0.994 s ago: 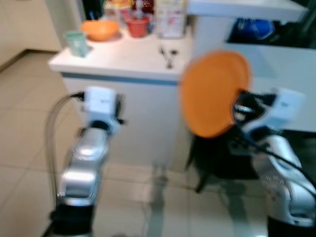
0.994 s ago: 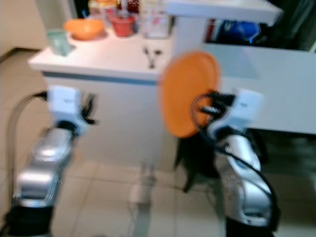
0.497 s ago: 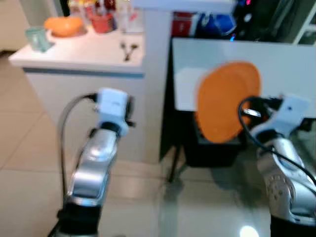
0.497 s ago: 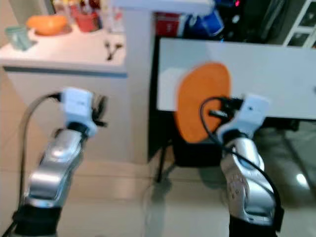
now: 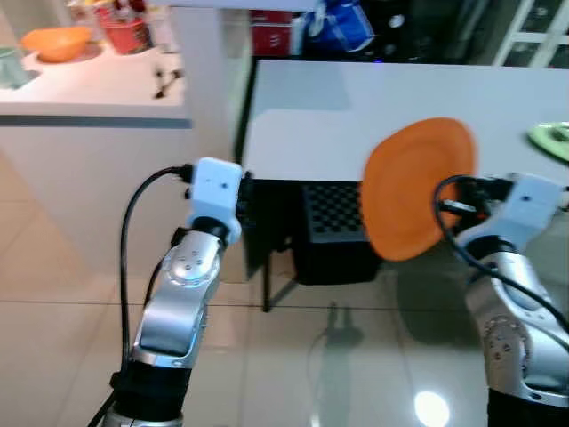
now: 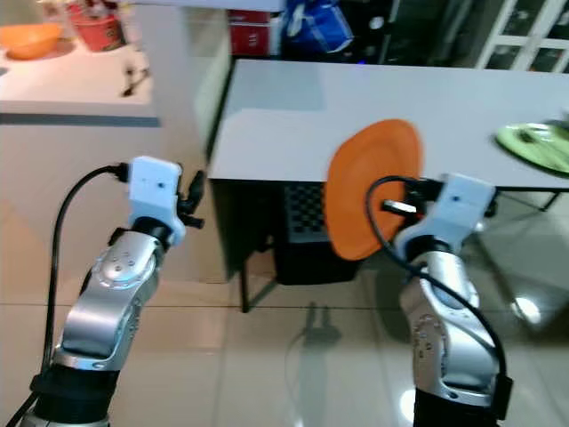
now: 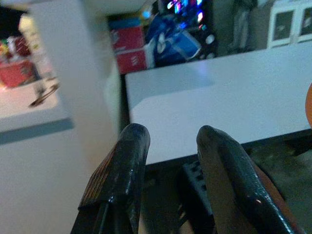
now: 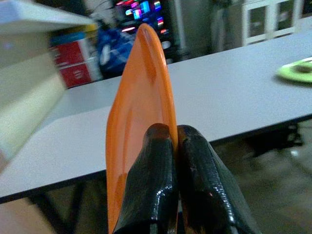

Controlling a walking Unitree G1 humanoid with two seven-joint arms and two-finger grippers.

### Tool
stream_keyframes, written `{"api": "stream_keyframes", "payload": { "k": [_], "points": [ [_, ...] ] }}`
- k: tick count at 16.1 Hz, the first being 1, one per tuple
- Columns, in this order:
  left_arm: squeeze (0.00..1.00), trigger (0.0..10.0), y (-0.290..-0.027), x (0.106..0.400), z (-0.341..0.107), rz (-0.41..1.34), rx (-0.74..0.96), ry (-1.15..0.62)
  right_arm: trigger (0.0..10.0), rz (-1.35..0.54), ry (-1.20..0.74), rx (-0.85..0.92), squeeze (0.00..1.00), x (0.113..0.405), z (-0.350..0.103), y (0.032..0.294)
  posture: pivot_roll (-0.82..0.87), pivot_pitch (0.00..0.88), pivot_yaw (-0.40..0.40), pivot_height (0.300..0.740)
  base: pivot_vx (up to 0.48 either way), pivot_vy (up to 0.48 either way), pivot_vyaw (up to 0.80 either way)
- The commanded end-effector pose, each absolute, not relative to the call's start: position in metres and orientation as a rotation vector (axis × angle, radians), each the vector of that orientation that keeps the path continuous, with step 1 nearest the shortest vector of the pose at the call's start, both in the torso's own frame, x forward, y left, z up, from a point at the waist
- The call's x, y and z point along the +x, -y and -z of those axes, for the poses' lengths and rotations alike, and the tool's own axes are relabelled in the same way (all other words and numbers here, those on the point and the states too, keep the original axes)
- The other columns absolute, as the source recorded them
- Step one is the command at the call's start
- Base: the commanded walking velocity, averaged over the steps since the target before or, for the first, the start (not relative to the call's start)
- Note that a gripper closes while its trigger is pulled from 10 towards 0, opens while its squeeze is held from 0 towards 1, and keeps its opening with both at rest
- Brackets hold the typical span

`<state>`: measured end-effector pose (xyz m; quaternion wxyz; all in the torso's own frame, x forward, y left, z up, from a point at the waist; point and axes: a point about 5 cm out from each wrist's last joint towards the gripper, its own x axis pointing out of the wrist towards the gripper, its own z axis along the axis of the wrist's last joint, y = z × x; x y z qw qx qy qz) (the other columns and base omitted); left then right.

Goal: Setting the table

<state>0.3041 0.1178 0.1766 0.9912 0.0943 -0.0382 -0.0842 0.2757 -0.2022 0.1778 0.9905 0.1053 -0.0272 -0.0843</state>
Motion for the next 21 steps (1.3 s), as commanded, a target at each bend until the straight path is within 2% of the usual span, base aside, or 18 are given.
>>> {"api": "stream_keyframes", "payload": {
  "k": [1, 4, 7, 9, 18, 21],
  "points": [
    [0.0, 10.0, -0.12, 0.306, -0.173, 0.167, 0.198, 0.05, 10.0, 0.143, 0.08, 0.219, 0.0, 0.276, -0.185, 0.197, -0.04, 0.0, 0.001, 0.74, 0.0, 0.0, 0.0],
    [0.0, 10.0, -0.115, 0.304, -0.174, 0.206, 0.258, 0.062, 10.0, 0.16, 0.002, 0.196, 0.0, 0.276, -0.173, 0.197, -0.02, 0.0, 0.002, 0.74, 0.0, 0.0, 0.0],
    [0.0, 10.0, -0.119, 0.306, -0.173, 0.214, 0.217, 0.055, 10.0, 0.144, 0.0, 0.228, 0.0, 0.278, -0.173, 0.19, -0.03, 0.0, 0.008, 0.74, 0.0, 0.0, 0.0],
    [0.0, 10.0, -0.121, 0.307, -0.174, 0.209, 0.193, 0.059, 10.0, 0.145, 0.005, 0.242, 0.0, 0.278, -0.175, 0.191, -0.03, 0.0, 0.007, 0.74, 0.0, 0.0, -0.64],
    [0.0, 10.0, -0.124, 0.307, -0.172, 0.215, 0.189, 0.055, 10.0, 0.171, 0.0, 0.241, 0.0, 0.28, -0.174, 0.198, -0.02, 0.0, 0.004, 0.74, 0.301, 0.0, -0.69],
    [0.0, 10.0, -0.126, 0.307, -0.172, 0.211, 0.187, 0.054, 10.0, 0.155, 0.002, 0.233, 0.0, 0.282, -0.175, 0.196, -0.02, 0.0, 0.004, 0.74, 0.335, 0.0, -0.18]
  ]
}}
